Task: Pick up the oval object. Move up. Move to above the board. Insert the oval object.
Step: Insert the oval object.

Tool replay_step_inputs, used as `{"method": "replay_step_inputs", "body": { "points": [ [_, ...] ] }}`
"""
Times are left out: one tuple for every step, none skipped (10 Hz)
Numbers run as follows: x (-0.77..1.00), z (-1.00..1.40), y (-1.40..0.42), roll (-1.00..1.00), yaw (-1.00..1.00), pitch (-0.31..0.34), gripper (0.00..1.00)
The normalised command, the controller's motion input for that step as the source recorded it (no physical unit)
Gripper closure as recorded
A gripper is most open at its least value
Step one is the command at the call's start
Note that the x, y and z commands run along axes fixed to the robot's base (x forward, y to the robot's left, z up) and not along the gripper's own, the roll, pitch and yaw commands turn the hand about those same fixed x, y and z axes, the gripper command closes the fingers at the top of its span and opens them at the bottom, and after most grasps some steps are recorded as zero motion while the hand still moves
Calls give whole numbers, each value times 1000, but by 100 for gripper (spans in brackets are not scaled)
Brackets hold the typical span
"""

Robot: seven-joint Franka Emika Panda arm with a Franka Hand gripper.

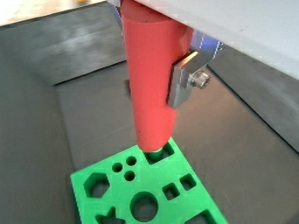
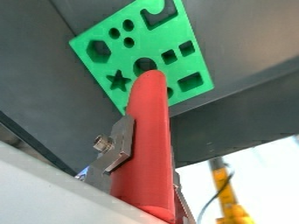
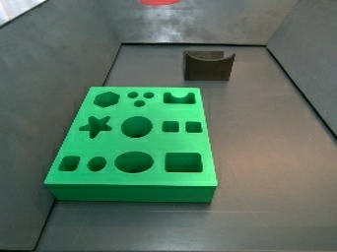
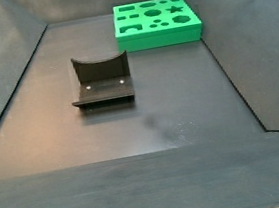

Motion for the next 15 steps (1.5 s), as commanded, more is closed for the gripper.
{"method": "replay_step_inputs", "body": {
  "points": [
    [0, 0, 0, 0, -1000, -4, 100],
    [0, 0, 0, 0, -1000, -4, 100],
    [0, 40, 0, 0, -414, 0, 100],
    [0, 0, 17, 0, 0, 0, 100],
    [-134, -237, -246, 0, -89, -110, 100],
    [-26, -277, -326, -31, 0, -143, 100],
    [0, -186, -423, 0, 0, -111, 100],
    [0, -146, -386, 0, 0, -84, 100],
    [0, -143, -386, 0, -97, -79, 100],
    [0, -280, -366, 0, -189, -100, 100],
    [0, -394, -357, 43, -200, -89, 100],
    [-20, -509, -406, 97, -194, -89, 100],
    [-14, -497, -386, 104, -140, -77, 100],
    [-100, -343, -314, 104, -91, -44, 100],
    [-129, -369, -306, 144, -17, -44, 100]
  ]
}}
